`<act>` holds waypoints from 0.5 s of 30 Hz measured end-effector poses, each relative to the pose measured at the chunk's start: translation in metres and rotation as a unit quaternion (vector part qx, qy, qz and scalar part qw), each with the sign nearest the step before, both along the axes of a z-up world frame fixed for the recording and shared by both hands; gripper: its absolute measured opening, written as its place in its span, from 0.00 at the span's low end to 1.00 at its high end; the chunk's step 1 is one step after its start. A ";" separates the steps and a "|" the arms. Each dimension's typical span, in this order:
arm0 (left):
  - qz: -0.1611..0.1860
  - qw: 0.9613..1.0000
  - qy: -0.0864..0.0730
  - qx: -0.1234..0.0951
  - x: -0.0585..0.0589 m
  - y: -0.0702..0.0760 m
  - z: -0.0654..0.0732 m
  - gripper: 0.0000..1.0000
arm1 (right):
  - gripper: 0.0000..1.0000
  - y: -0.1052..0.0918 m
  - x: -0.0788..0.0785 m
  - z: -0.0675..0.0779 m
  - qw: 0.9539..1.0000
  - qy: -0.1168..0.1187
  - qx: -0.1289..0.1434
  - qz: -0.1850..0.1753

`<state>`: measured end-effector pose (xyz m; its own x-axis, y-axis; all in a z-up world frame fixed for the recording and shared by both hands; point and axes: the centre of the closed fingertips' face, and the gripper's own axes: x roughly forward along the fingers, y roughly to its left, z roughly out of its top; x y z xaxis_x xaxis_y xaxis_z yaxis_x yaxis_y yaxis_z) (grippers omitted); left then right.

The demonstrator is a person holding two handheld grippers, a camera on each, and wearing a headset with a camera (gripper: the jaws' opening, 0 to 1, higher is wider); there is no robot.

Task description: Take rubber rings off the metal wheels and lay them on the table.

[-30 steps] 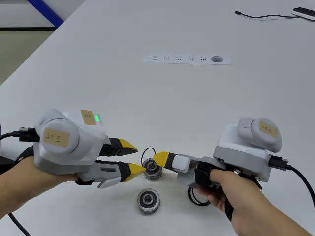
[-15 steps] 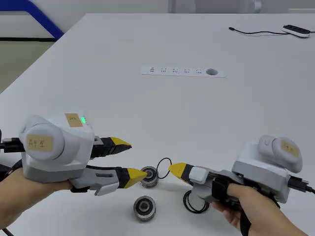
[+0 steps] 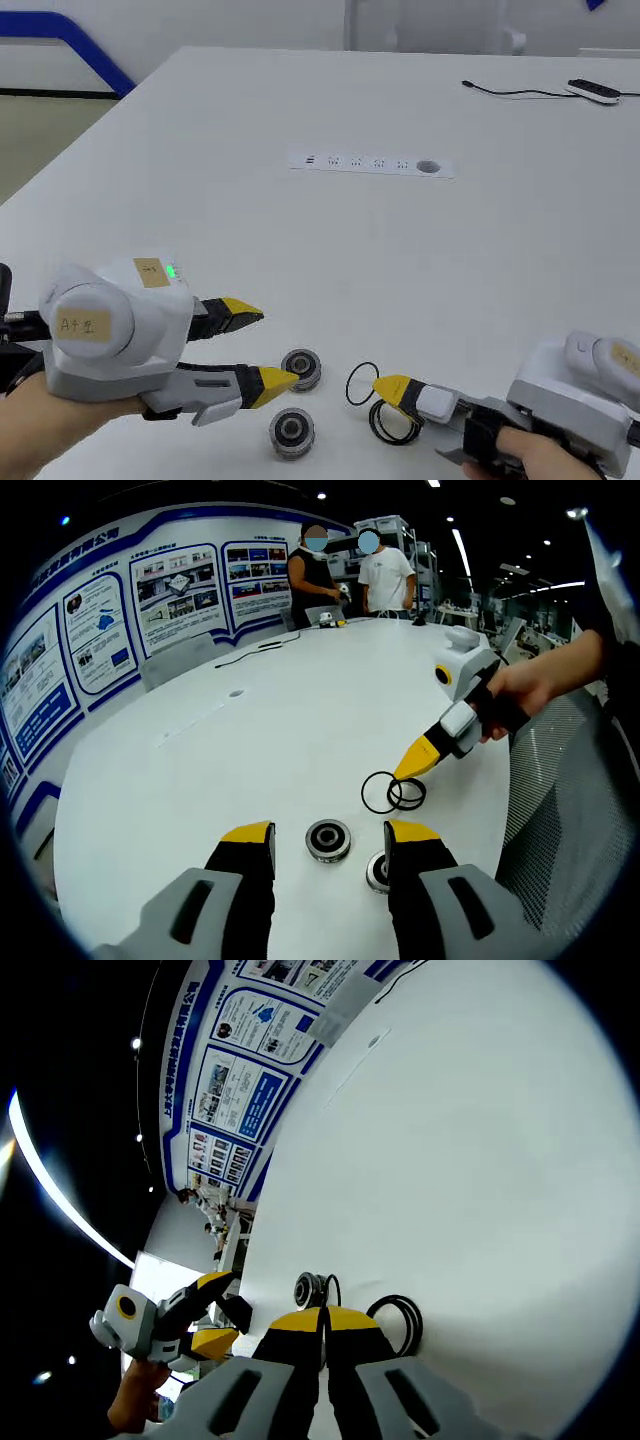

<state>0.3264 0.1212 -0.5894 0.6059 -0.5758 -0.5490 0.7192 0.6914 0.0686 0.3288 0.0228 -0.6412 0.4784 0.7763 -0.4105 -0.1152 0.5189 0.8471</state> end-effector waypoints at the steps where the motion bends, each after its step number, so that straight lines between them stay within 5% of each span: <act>1: 0.002 1.000 0.001 -0.001 -0.001 0.001 -0.001 0.47 | 0.02 -0.002 -0.001 0.000 1.000 0.000 -0.001 -0.001; 15: 0.031 0.999 0.005 -0.014 -0.013 0.013 -0.005 0.46 | 0.02 -0.027 -0.015 -0.012 0.999 0.019 -0.009 -0.032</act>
